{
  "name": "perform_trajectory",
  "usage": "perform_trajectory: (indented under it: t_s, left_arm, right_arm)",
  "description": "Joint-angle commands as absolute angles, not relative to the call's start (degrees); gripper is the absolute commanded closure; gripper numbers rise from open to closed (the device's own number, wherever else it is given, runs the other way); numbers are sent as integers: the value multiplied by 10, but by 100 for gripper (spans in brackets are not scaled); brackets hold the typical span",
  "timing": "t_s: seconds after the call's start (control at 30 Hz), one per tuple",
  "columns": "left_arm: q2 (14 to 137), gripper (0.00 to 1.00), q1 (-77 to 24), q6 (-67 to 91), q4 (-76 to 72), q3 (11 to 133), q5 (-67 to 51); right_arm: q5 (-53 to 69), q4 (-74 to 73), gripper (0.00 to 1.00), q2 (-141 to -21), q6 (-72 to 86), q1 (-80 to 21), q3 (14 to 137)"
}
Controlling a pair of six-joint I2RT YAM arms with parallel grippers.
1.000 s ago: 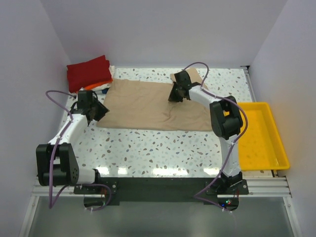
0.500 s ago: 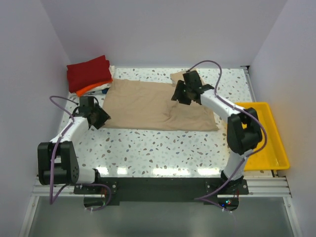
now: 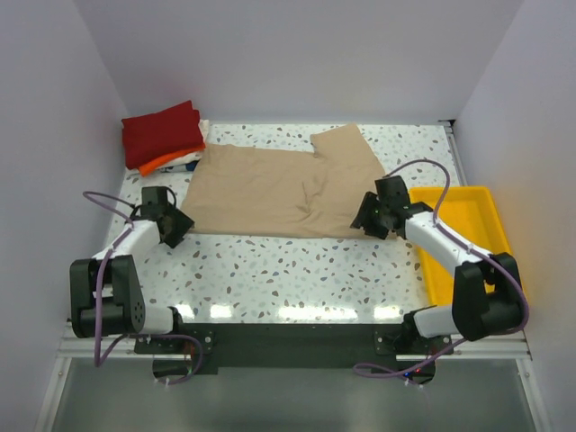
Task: Fold and stack the t-shirts
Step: Fold the tshirt
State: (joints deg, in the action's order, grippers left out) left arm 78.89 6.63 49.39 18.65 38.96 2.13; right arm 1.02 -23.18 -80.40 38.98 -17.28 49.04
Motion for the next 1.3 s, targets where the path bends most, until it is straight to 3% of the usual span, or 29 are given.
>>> perform_trajectory:
  t_s: [0.0,0.43,0.63,0.8,1.27]
  left_arm:
    - [793,46,76,514,149,386,52]
    - [864,50,87,515,119,403,72]
    - [865,85,86,516,119,403,69]
    - [831,99,86,521,118,389,62]
    - [799,100,85,531,122,374,37]
  right_arm:
    - [7,-211,48,-761,383,-135,464]
    - [-24,-226,44,-736,377,-123,429]
    - [-60,-248,41,-729,374,-118,432]
    - [-108,-251,31,-719,396,-117,412]
    - [-126,-176,38,-842,444,-85,429]
